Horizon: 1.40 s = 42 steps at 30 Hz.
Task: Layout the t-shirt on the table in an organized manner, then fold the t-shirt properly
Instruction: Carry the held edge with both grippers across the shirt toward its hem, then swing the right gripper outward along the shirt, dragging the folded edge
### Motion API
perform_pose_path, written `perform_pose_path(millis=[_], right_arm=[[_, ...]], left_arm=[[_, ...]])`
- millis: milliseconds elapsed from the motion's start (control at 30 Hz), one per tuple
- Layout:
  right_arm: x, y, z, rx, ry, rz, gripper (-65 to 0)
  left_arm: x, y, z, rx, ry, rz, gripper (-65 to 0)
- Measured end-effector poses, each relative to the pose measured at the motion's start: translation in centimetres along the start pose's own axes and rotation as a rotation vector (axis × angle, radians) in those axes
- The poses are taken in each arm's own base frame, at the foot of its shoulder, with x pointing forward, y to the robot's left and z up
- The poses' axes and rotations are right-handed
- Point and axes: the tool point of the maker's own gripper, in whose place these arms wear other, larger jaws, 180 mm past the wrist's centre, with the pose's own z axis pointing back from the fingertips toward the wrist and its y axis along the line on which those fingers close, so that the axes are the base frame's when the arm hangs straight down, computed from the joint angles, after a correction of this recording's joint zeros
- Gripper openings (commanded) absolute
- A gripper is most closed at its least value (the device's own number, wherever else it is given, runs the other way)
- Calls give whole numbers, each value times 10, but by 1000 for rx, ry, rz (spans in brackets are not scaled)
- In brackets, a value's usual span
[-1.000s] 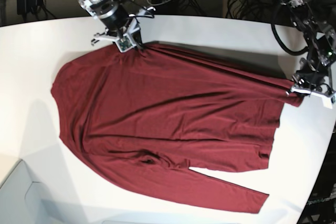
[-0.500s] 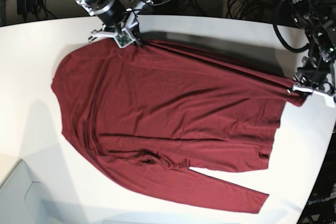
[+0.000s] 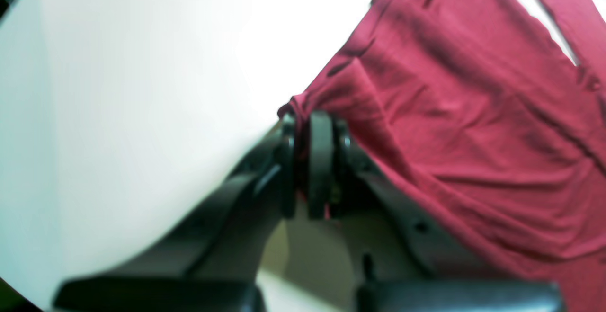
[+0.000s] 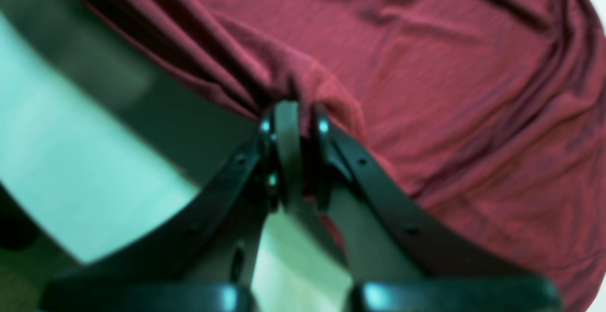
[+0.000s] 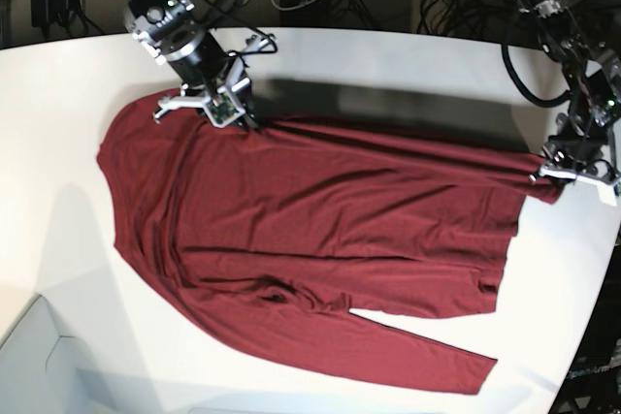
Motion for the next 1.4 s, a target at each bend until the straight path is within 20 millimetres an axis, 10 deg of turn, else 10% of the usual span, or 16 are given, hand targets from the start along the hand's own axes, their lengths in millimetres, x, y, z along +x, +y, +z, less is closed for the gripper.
perform_pose_path(millis=[500, 900, 1400], right_arm=[[7, -10, -30, 89, 57, 115, -650], [-4, -38, -50, 61, 97, 146, -650], [1, -67, -72, 22, 115, 166, -650]], left_arm=[[26, -39, -27, -76, -6, -44, -646], [13, -20, -56, -41, 22, 12, -646], [12, -53, -80, -96, 17, -50, -646]])
